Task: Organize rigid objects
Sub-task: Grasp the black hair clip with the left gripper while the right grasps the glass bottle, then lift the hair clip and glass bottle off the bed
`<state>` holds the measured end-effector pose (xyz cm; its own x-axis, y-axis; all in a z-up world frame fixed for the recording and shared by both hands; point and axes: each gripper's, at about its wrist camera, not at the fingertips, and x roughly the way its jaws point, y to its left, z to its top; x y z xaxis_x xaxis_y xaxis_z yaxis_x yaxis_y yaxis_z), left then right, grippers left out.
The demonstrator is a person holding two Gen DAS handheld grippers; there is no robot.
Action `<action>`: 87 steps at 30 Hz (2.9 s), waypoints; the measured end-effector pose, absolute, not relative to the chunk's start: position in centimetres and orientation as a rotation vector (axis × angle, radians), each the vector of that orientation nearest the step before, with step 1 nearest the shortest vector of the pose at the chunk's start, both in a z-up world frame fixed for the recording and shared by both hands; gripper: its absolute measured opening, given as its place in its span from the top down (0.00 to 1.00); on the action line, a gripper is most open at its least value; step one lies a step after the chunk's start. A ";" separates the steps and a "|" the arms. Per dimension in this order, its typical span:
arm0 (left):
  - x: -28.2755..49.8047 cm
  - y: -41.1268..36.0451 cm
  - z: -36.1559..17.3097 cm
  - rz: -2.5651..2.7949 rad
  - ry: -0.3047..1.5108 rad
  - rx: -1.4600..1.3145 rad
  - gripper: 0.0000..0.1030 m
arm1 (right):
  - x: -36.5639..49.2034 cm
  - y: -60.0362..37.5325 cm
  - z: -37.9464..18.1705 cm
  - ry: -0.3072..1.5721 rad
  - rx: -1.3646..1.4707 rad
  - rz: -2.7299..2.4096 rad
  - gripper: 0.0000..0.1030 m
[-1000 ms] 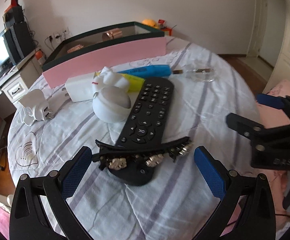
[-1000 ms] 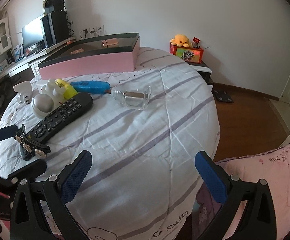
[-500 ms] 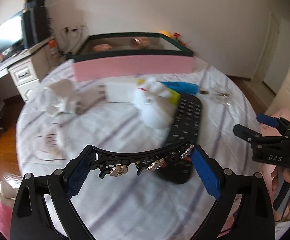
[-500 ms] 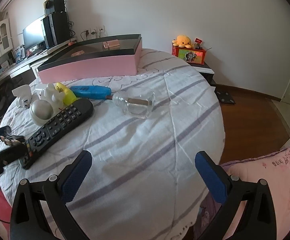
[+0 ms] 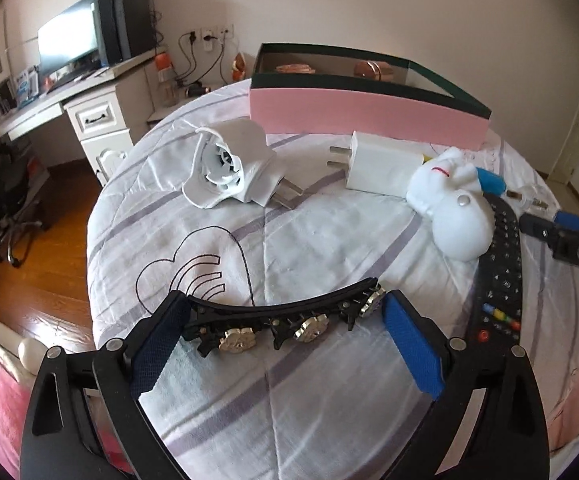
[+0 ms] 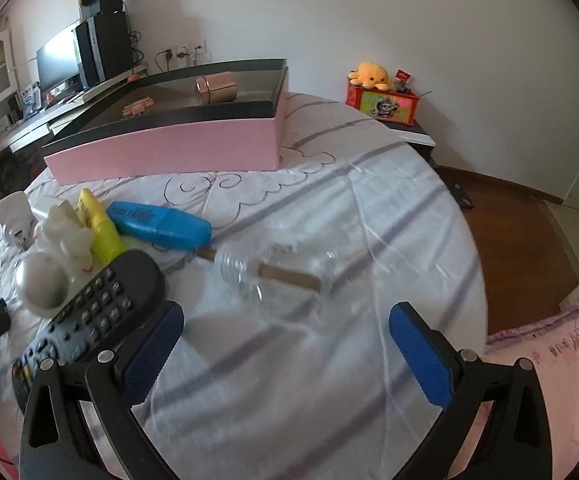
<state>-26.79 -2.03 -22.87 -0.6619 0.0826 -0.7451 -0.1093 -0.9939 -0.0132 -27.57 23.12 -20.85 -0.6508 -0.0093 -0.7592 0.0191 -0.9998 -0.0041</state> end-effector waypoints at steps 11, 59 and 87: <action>-25.7 -4.4 -22.6 2.745 0.112 -1.178 0.00 | -28.2 24.1 -20.6 0.012 1.264 -2.778 0.34; -25.0 -2.6 -22.6 2.730 0.084 -1.149 0.39 | -26.5 24.5 -20.3 0.019 1.256 -2.742 0.37; -24.7 -4.0 -19.7 2.793 0.043 -1.044 0.81 | -24.9 23.2 -18.4 -0.050 1.166 -2.747 0.37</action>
